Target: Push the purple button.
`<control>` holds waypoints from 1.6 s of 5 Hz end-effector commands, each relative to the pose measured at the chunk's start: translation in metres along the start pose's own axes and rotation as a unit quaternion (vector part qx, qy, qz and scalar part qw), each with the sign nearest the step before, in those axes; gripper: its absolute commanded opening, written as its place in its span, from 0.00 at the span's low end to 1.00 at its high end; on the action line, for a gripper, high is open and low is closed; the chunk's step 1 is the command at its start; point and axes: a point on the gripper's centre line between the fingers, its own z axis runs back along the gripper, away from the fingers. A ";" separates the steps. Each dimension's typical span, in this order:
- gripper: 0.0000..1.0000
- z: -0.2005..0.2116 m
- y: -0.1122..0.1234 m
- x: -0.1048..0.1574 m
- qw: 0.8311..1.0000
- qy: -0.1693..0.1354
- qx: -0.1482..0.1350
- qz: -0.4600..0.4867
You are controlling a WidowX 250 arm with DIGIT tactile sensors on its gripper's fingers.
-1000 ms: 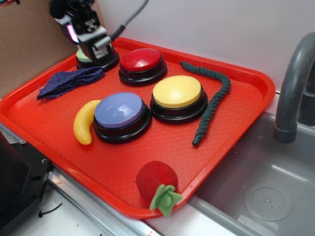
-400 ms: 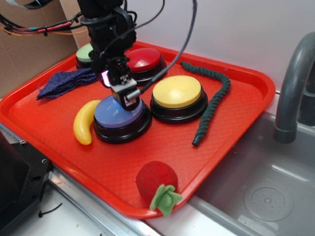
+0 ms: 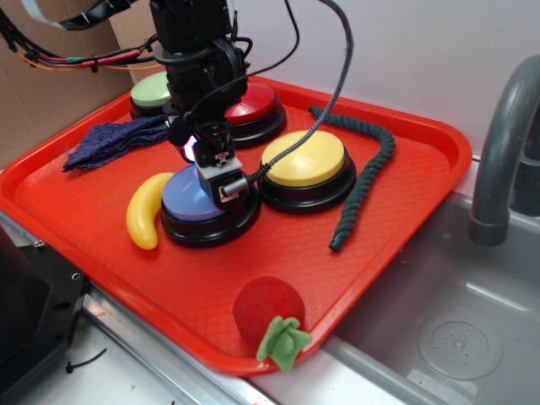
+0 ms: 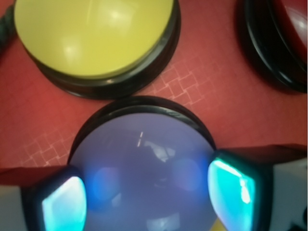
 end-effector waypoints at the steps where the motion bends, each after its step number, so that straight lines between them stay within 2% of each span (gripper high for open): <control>1: 1.00 0.058 0.014 -0.006 0.999 -0.041 -0.010 -0.019; 2: 1.00 0.072 0.019 -0.002 0.998 -0.057 -0.003 0.021; 4: 1.00 0.085 0.021 0.001 0.996 -0.076 0.003 0.037; 8: 1.00 0.104 0.016 -0.004 0.996 -0.077 0.004 0.051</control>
